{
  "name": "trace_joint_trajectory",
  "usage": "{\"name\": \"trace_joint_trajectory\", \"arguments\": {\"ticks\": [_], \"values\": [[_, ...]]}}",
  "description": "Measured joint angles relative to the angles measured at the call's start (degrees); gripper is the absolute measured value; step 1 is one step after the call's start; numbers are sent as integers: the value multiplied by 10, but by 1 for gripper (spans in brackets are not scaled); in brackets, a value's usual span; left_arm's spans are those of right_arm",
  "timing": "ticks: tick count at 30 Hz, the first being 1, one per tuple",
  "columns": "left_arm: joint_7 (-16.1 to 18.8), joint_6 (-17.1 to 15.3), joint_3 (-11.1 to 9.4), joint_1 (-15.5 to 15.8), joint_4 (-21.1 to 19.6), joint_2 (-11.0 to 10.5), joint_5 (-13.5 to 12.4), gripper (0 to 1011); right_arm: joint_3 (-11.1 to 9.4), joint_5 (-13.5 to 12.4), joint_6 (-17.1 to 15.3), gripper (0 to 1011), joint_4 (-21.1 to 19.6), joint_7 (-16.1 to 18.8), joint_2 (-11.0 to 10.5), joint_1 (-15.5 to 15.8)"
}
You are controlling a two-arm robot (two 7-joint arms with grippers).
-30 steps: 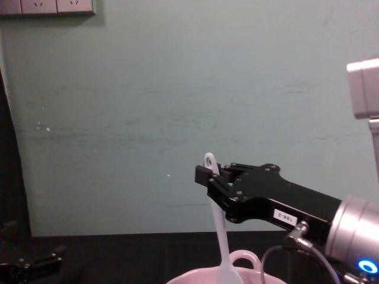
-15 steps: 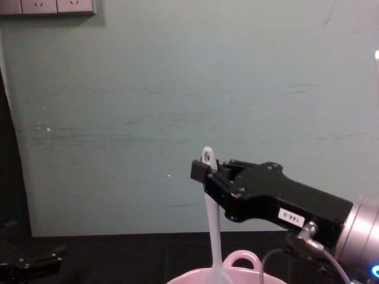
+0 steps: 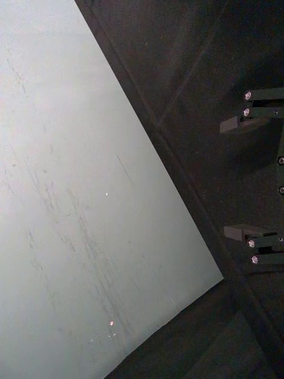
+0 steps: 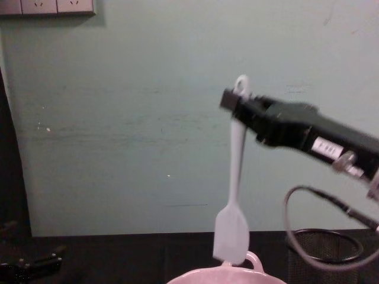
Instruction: Use the one hand to pick up the spoon and stir the clear water in the bowl.
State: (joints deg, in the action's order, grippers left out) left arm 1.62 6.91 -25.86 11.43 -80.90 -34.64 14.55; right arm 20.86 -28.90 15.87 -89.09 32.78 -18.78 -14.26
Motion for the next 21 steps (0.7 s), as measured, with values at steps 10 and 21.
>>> {"name": "trace_joint_trajectory", "arguments": {"ticks": [10, 21], "values": [[0, 0, 0, 0, 0, 0, 0, 1005, -53, -63, -27, 119, -50, -25, -27, 38], [0, 0, 0, 0, 0, 0, 0, 1005, -112, -139, -33, 119, -40, -37, -39, 73]]}}
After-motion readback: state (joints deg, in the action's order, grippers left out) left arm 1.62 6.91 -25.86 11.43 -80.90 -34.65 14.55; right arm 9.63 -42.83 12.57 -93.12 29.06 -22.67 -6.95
